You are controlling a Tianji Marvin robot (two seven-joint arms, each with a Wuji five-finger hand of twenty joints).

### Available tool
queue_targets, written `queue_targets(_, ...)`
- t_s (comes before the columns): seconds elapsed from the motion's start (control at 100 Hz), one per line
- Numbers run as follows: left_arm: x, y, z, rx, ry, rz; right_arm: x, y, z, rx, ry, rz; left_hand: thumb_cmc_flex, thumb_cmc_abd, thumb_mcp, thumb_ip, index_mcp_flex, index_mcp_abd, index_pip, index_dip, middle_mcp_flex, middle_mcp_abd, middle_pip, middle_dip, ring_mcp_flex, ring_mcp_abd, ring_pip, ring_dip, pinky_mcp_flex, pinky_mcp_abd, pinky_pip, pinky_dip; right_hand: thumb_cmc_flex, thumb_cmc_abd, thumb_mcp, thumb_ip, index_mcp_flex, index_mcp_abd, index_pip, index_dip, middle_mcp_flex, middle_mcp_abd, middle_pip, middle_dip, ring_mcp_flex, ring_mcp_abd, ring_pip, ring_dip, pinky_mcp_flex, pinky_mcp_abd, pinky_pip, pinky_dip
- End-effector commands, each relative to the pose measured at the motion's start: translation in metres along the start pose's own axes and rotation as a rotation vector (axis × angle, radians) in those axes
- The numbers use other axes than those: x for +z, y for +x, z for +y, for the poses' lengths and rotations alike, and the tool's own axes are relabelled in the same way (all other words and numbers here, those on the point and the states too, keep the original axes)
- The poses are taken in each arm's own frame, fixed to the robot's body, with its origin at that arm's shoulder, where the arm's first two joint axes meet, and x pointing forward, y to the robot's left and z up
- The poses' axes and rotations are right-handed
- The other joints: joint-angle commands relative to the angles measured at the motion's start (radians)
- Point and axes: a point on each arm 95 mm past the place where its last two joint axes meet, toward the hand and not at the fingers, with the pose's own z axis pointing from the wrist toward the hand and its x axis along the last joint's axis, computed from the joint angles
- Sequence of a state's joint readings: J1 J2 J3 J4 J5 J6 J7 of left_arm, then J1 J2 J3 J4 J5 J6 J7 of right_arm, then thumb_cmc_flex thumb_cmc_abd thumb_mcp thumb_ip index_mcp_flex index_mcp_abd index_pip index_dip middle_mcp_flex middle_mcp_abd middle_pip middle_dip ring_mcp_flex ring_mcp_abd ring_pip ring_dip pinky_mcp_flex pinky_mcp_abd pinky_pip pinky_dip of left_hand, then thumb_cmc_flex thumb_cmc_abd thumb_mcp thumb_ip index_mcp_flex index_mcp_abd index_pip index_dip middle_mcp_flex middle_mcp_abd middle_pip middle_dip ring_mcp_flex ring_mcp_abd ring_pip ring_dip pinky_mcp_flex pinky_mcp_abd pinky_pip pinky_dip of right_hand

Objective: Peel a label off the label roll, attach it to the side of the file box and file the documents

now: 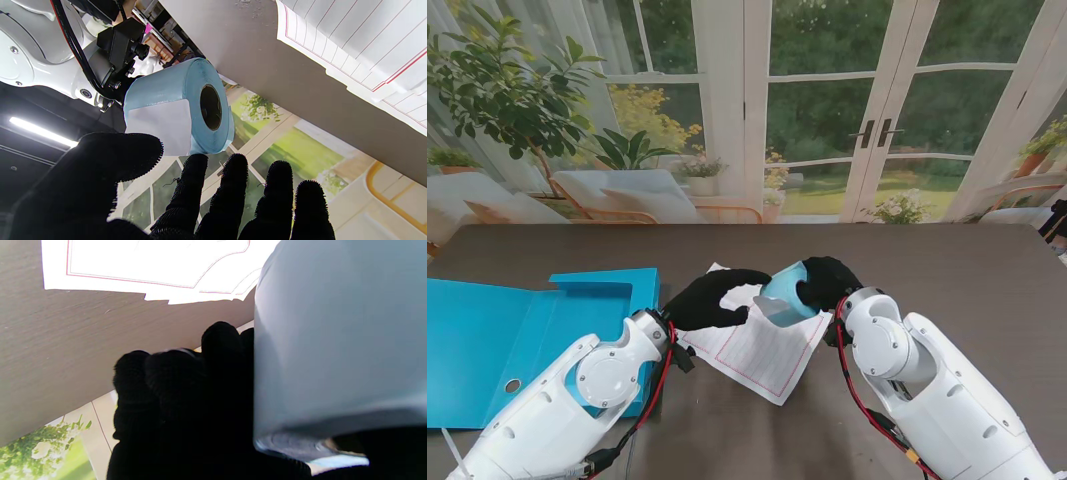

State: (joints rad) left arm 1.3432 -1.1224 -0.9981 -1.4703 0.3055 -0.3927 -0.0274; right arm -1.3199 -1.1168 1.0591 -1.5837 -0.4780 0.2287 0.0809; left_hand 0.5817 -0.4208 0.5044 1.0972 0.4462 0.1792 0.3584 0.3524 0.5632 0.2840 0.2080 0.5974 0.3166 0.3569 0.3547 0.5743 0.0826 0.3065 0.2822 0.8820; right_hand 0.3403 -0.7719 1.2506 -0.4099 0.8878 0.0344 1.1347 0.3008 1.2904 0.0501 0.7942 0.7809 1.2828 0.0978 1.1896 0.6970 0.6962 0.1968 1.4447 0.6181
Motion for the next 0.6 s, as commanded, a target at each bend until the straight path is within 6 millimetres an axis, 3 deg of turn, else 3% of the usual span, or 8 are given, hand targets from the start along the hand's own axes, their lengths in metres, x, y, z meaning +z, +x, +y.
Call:
queue_targets(0.0,0.003,0.001,0.006,-0.011,-0.017,0.005,0.000,0.009,0.002,0.012,-0.001,0.016,-0.041,-0.017,-0.013,-0.034,-0.027,0.000,0.067,0.025,-0.011,-0.018,0.025,0.032,-0.002,0.012,0.035,0.029,0.009,-0.001,0.021,0.039,0.079,0.015,0.162,0.036,0.076,-0.151,0.100,0.080,0.018,0.039,0.016,0.002,0.028,0.000,-0.002,0.000,0.205,0.022,0.044,0.009)
queue_targets(0.15,0.005,0.000,0.011,-0.015,0.005,0.005,0.001,0.009,0.000,0.019,-0.005,0.002,-0.036,-0.024,-0.008,-0.026,-0.024,0.024,0.212,0.074,0.015,-0.007,0.108,0.122,0.022,0.027,0.139,0.091,0.035,0.009,0.080,0.129,0.082,0.013,0.162,0.037,0.076,-0.147,0.099,0.080,0.017,0.042,0.016,0.002,0.028,0.003,-0.002,0.000,0.203,0.025,0.045,0.009)
queue_targets(0.23,0.006,-0.001,0.014,-0.016,0.018,0.004,0.002,0.008,-0.001,0.024,-0.006,-0.006,-0.031,-0.030,-0.004,-0.019,-0.011,0.040,0.268,0.086,0.029,0.004,0.152,0.170,0.035,0.038,0.196,0.120,0.009,0.008,0.197,0.180,0.082,0.014,0.162,0.036,0.077,-0.144,0.099,0.080,0.018,0.042,0.017,0.002,0.028,0.005,-0.001,0.000,0.202,0.026,0.046,0.010)
queue_targets(0.31,0.007,-0.002,0.016,-0.015,0.027,0.006,0.002,0.008,-0.003,0.031,-0.006,-0.014,-0.027,-0.034,-0.003,-0.016,0.002,0.046,0.284,0.079,0.038,0.009,0.180,0.198,0.044,0.042,0.231,0.133,-0.066,-0.004,0.436,0.096,0.083,0.013,0.163,0.036,0.077,-0.142,0.099,0.080,0.018,0.044,0.017,0.002,0.028,0.005,0.000,0.000,0.202,0.028,0.047,0.010)
queue_targets(0.33,0.007,-0.002,0.017,-0.014,0.028,0.006,0.002,0.008,-0.003,0.033,-0.006,-0.016,-0.029,-0.035,-0.003,-0.016,0.003,0.046,0.286,0.077,0.040,0.008,0.186,0.204,0.046,0.042,0.239,0.136,-0.084,-0.006,0.505,0.035,0.083,0.014,0.163,0.036,0.078,-0.141,0.098,0.080,0.018,0.044,0.017,0.002,0.028,0.002,0.000,0.000,0.202,0.028,0.048,0.010)
queue_targets(0.38,0.008,-0.002,0.018,-0.014,0.028,0.007,0.002,0.008,-0.004,0.038,-0.006,-0.022,-0.030,-0.036,-0.004,-0.017,0.007,0.043,0.289,0.077,0.043,0.007,0.199,0.213,0.049,0.043,0.256,0.143,-0.102,-0.010,0.598,-0.027,0.084,0.013,0.163,0.036,0.078,-0.140,0.098,0.080,0.017,0.045,0.017,0.001,0.028,0.007,0.001,0.000,0.202,0.029,0.048,0.010)
queue_targets(0.59,0.009,-0.004,0.023,-0.007,0.030,0.008,0.003,0.008,-0.005,0.068,-0.012,-0.053,-0.030,-0.060,0.001,-0.012,0.006,0.040,0.269,0.064,0.035,0.001,0.217,0.222,0.056,0.043,0.300,0.166,-0.107,-0.011,0.699,-0.075,0.091,0.010,0.165,0.037,0.079,-0.131,0.097,0.080,0.018,0.050,0.017,0.001,0.028,0.014,0.004,0.001,0.198,0.037,0.048,0.009)
